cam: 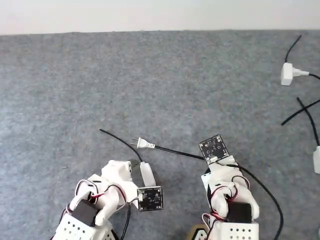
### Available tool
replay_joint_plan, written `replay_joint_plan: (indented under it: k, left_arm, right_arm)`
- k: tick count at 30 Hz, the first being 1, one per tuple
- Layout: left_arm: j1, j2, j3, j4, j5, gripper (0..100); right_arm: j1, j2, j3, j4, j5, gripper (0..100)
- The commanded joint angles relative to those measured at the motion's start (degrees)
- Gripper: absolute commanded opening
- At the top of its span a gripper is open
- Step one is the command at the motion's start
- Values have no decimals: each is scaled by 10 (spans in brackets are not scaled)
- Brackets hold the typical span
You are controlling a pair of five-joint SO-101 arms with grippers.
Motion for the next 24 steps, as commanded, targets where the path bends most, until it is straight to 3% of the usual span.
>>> replay_joint_plan:
  k: [1, 4, 12, 20, 24]
  left_arm:
    - [18, -1, -7, 27, -55, 329]
    - [47, -1, -7, 59, -82, 329]
    - [86, -4, -15, 64, -70, 329]
    - [89, -1, -65, 18, 75, 329]
    - [89, 0, -78, 12, 88, 329]
  right_arm:
    - [-4, -6, 10, -8, -6, 165]
    - [-4, -6, 10, -8, -5, 165]
    - [-4, -6, 10, -8, -5, 164]
    - [-4, -5, 10, -8, -4, 165]
    - [-4, -5, 10, -8, -5, 165]
